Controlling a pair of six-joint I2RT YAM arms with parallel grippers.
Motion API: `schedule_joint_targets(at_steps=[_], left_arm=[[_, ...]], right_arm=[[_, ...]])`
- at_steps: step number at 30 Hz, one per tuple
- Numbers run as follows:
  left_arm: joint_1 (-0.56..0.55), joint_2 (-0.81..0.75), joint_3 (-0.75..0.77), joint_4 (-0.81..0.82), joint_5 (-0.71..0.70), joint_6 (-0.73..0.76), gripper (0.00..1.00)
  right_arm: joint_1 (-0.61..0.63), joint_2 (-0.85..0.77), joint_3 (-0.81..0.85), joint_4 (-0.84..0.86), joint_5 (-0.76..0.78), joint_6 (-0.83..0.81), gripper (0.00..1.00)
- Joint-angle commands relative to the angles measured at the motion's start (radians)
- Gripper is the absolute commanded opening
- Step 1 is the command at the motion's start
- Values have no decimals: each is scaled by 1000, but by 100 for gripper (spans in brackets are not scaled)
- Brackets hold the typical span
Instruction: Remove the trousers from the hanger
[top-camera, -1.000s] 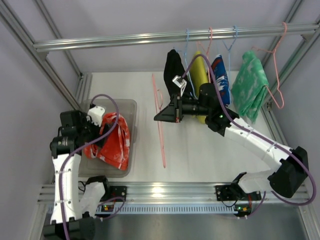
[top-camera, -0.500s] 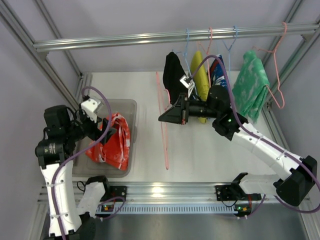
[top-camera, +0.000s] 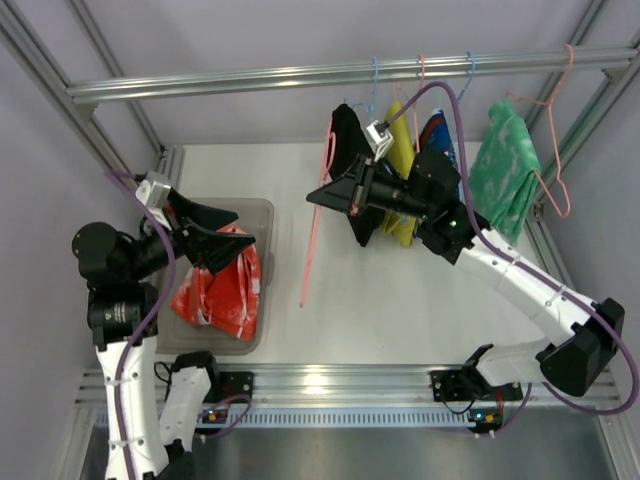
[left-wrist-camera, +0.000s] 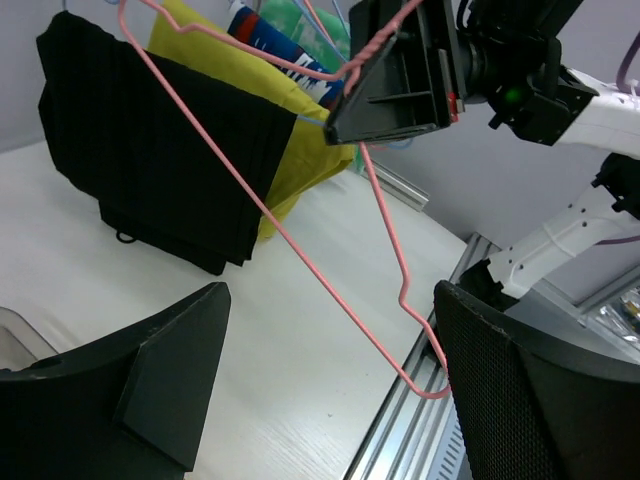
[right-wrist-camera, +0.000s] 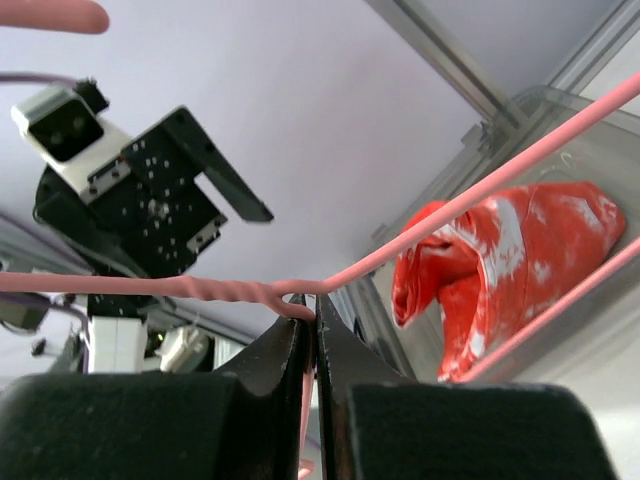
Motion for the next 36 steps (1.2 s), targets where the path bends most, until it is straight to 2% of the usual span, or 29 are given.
schedule_joint_targets(at_steps=[1, 3, 5, 6, 7, 8, 12, 14, 15, 20, 22, 24, 30, 34, 36], left_arm=[[-25, 66, 27, 166, 36, -131, 87], [-94, 130, 84, 58, 1, -55, 87], [-168, 174, 170, -118, -87, 100, 87], [-276, 212, 196, -175, -131, 148, 88], [-329, 227, 219, -226, -178, 241, 88], [-426, 241, 248, -287, -271, 271, 88], [-595, 299, 271, -338, -407, 318, 86], [-680, 333, 280, -355, -483, 331, 81], [-693, 345, 276, -356, -546, 331, 79], [-705, 353, 262, -336, -678, 323, 68], [-707, 349, 264, -336, -743, 337, 68], [-708, 330, 259, -323, -754, 344, 66], [-708, 202, 202, -203, -620, 305, 69], [-708, 240, 234, -281, -698, 304, 66], [-707, 259, 228, -318, -772, 352, 66]], right_arm=[[27, 68, 102, 32, 83, 60, 0], [38, 96, 131, 29, 86, 62, 0], [44, 125, 142, 24, 95, 68, 0], [44, 133, 149, 18, 100, 66, 0], [45, 142, 153, 18, 107, 65, 0], [45, 146, 159, 16, 107, 60, 0], [48, 159, 172, 12, 117, 49, 0], [48, 159, 172, 19, 114, 51, 0], [48, 159, 171, 21, 112, 51, 0], [47, 140, 154, 42, 101, 48, 0], [48, 134, 142, 49, 100, 48, 0], [48, 131, 124, 52, 98, 49, 0], [44, 107, 74, 61, 98, 48, 0], [42, 97, 70, 68, 91, 48, 0], [42, 96, 70, 75, 83, 52, 0]])
